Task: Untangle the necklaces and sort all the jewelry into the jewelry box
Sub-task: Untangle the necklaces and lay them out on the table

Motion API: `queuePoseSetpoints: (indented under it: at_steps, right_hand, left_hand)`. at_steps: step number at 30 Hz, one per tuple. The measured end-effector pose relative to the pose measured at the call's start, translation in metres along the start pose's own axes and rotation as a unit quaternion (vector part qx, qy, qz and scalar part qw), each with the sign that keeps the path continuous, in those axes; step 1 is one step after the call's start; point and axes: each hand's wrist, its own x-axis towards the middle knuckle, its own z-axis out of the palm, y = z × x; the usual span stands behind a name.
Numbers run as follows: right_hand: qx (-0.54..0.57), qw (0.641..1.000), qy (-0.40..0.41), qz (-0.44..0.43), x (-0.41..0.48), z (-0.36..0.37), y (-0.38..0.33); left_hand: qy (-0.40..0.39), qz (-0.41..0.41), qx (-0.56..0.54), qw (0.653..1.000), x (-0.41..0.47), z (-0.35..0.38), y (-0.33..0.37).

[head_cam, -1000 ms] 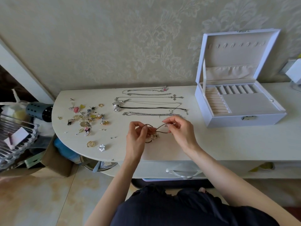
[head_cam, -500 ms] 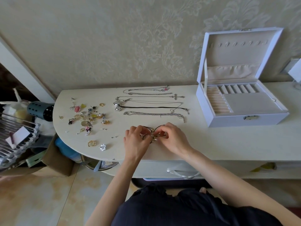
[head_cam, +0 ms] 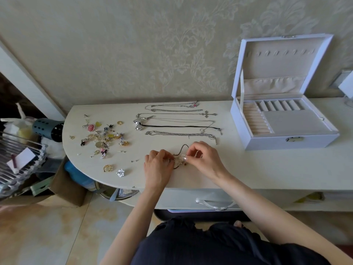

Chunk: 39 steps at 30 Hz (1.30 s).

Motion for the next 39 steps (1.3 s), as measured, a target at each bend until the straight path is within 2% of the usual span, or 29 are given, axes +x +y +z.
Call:
queuePoseSetpoints:
  at_steps: [5,17,29,39]
  right_hand:
    - [0.155,0.987,0.016,0.033,-0.002,-0.009,-0.008]
    - [0.321,0.944,0.018,0.077,-0.001,-0.015,-0.013]
    - [0.346,0.935,0.020,0.075,0.002,-0.008,-0.007]
    - [0.269,0.961,0.026,0.056,0.002,-0.011,-0.004]
  left_hand:
    - [0.000,0.008,0.005,1.000,0.001,0.002,-0.002]
    - [-0.009,0.026,0.019,0.999,0.004,0.006,-0.007]
    - [-0.128,0.003,0.055,0.990,0.004,-0.012,0.005]
    - [-0.119,0.007,0.024,0.993,0.000,-0.012,0.006]
